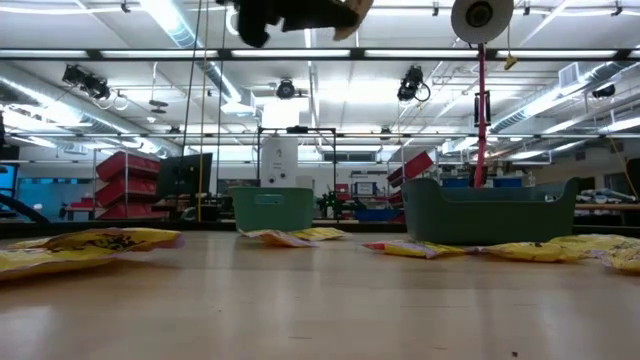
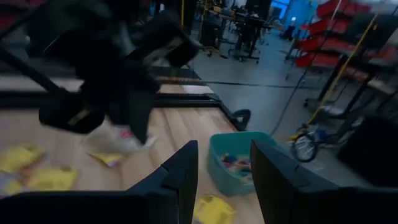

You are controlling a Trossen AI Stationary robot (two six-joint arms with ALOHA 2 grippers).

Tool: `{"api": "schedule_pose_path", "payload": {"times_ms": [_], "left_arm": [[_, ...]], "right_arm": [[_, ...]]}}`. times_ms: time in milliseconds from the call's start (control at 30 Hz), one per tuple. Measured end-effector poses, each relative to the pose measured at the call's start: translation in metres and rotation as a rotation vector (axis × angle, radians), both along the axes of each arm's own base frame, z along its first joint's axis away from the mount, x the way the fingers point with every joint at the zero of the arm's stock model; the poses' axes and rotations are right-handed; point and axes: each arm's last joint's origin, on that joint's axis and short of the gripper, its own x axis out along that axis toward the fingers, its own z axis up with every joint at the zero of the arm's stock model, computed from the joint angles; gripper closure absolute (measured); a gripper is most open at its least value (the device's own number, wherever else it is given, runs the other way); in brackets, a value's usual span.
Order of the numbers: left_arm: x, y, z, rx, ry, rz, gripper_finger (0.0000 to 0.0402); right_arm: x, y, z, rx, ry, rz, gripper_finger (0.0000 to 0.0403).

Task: Sort candy
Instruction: Put the white chocolate bar into the blue bin

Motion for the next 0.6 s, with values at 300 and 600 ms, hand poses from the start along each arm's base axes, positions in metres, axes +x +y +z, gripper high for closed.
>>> {"api": "schedule_pose_path", "payload": {"times_ms": [300, 600], "left_arm": [[0.009, 0.065, -0.006, -0.303, -0.169, 0.136, 0.0387], [0.038, 0.072, -0.041, -0.445, -0.226, 0.117, 0.0387]], "right_arm": [[-0.004, -0.003, 0.000, -0.071, -0.003, -0.188, 0.0270], [-0.002, -0.011, -0.009, 0.017, 0.047, -0.133, 0.0284]]}}
